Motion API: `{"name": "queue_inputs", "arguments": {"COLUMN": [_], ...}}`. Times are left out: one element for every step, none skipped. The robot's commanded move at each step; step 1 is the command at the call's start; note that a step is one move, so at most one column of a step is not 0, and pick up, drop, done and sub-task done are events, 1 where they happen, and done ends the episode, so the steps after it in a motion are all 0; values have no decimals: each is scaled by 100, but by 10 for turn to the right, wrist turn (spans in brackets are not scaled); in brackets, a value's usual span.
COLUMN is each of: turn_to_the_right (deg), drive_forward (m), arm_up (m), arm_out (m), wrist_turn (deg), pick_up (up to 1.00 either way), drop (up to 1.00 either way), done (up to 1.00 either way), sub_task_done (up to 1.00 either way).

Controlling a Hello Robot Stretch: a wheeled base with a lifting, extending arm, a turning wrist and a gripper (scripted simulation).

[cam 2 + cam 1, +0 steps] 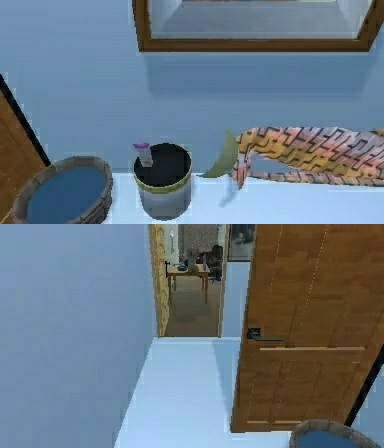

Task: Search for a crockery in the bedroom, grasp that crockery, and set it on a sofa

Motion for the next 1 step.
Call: {"name": "queue_inputs", "arguments": {"turn_to_the_right": [0], "drive_forward": [100], "arm_up": [0], "arm_out": [0], "wrist_turn": [0], "pick_up": [0], "drop": [0], "done": [0], "sub_task_done": [0]}}
